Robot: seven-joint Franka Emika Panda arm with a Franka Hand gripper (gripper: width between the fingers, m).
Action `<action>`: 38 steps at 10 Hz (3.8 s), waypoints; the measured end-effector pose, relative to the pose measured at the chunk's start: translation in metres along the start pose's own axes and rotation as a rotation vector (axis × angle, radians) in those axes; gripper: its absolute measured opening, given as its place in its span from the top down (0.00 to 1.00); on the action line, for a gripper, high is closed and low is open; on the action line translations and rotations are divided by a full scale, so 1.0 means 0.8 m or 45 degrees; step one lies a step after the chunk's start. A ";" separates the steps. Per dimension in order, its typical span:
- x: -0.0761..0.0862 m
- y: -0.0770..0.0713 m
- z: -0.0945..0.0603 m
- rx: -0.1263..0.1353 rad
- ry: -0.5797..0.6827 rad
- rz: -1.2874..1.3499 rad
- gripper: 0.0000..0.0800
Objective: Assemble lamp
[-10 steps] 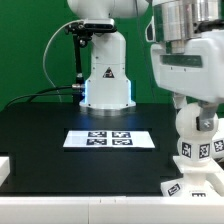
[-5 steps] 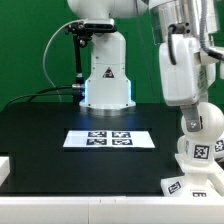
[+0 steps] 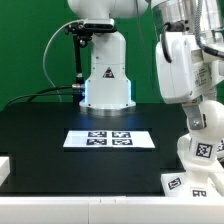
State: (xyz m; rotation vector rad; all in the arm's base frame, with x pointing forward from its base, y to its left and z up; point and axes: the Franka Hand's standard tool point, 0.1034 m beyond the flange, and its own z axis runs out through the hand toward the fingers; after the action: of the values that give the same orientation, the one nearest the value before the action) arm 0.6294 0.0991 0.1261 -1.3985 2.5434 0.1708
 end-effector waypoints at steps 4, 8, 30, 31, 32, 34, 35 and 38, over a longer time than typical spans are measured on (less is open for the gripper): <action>-0.001 0.002 0.002 -0.002 0.003 -0.062 0.15; -0.001 0.002 -0.025 -0.041 -0.019 -0.442 0.13; 0.114 0.119 -0.018 0.055 -0.147 -1.238 0.13; 0.113 0.122 -0.018 0.042 -0.164 -1.262 0.13; 0.118 0.126 -0.017 -0.032 -0.263 -1.290 0.13; 0.130 0.124 -0.017 -0.129 -0.451 -1.283 0.13; 0.142 0.124 -0.012 -0.198 -0.630 -1.218 0.13; 0.168 0.129 0.018 -0.395 -1.013 -1.002 0.13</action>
Offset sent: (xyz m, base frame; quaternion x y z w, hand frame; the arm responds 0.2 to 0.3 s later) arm 0.0000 0.0000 0.0000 0.0000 0.0000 0.0000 1.0000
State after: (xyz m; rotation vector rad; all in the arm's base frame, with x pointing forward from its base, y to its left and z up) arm 0.4752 0.0480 0.0761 -1.8358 1.2704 0.7990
